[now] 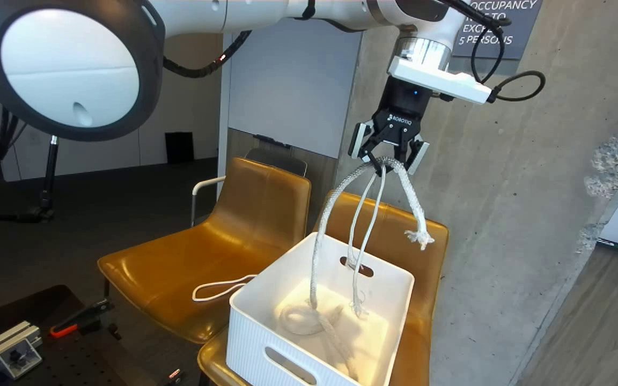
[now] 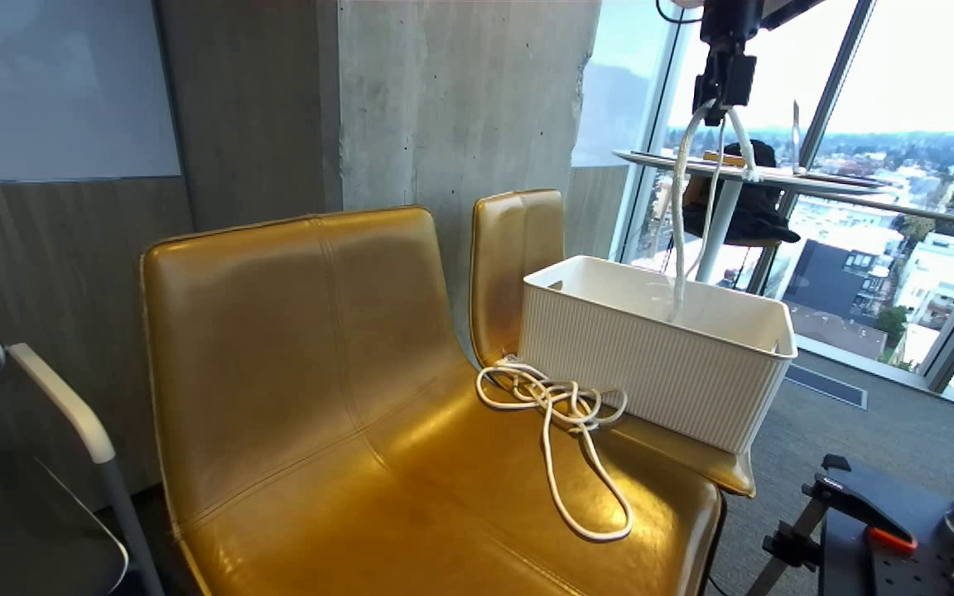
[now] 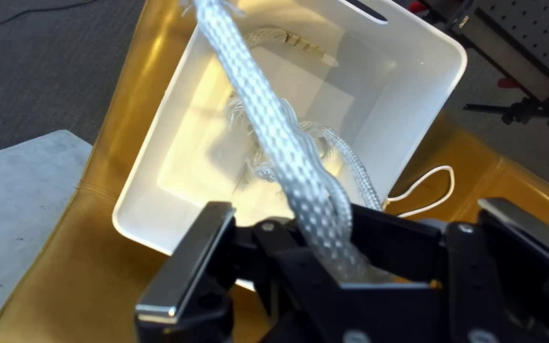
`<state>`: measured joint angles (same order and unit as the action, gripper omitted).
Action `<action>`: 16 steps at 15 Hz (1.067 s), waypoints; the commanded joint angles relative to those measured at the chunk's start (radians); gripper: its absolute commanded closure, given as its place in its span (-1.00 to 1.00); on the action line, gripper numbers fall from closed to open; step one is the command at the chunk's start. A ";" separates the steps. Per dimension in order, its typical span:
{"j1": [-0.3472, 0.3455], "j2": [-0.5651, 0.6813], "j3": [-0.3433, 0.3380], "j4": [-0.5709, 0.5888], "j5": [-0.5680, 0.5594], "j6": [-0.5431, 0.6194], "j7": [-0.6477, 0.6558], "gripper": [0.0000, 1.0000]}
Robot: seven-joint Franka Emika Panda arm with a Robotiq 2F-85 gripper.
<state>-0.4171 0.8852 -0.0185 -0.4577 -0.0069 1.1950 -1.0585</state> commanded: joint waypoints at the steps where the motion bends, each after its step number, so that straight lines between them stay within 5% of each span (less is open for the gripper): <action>1: -0.026 0.039 0.002 0.037 0.018 -0.015 -0.009 0.49; 3: -0.032 0.045 0.004 0.036 0.018 -0.015 -0.012 0.36; 12: 0.025 0.018 0.026 0.003 0.019 0.000 -0.032 -0.94; 16: 0.066 0.033 0.069 0.013 0.050 0.027 -0.111 -1.00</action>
<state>-0.3683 0.9166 0.0195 -0.4529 0.0074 1.2003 -1.1059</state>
